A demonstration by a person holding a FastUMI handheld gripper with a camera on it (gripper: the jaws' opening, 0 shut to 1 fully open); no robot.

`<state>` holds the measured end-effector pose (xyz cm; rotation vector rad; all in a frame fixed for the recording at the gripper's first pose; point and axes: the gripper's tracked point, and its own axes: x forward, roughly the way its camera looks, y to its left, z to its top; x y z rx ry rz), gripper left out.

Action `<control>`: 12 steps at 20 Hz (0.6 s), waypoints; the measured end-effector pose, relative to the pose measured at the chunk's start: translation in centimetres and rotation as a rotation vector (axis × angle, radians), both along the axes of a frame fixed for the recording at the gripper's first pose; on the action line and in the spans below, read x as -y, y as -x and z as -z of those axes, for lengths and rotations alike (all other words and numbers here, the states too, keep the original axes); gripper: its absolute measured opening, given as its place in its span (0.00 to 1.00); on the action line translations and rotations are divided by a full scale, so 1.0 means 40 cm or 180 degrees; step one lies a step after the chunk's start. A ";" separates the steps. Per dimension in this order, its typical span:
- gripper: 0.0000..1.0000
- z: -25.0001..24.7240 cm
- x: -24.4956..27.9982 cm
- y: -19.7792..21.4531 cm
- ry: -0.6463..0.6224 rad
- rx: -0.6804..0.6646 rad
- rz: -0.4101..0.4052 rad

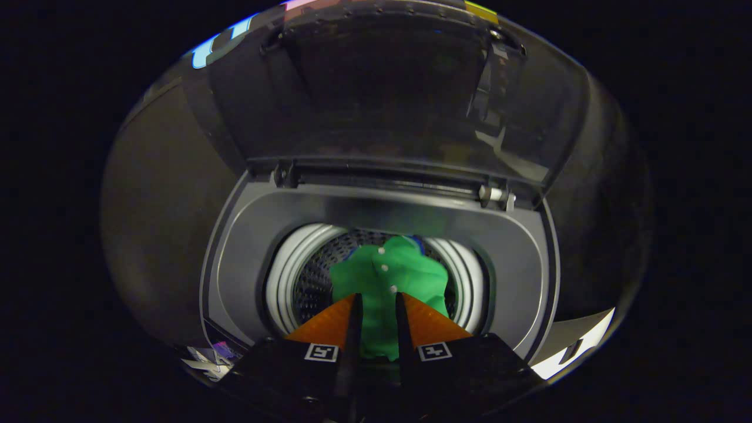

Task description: Put the clothes into the washing machine and then close the washing machine lid.

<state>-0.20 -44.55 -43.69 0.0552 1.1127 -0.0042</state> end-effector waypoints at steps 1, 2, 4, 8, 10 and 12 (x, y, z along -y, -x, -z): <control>0.50 -0.008 -0.013 -0.012 -0.0065 0.0060 -0.0025; 0.67 -0.017 -0.030 -0.017 -0.0123 0.0084 -0.0043; 0.99 -0.014 -0.023 -0.017 -0.0072 0.0116 -0.0092; 0.98 -0.115 -0.035 -0.045 -0.0151 0.0301 -0.0133; 0.99 -0.215 -0.044 -0.093 -0.0231 0.0569 -0.0128; 0.99 -0.339 -0.044 -0.167 -0.0309 0.1030 -0.0163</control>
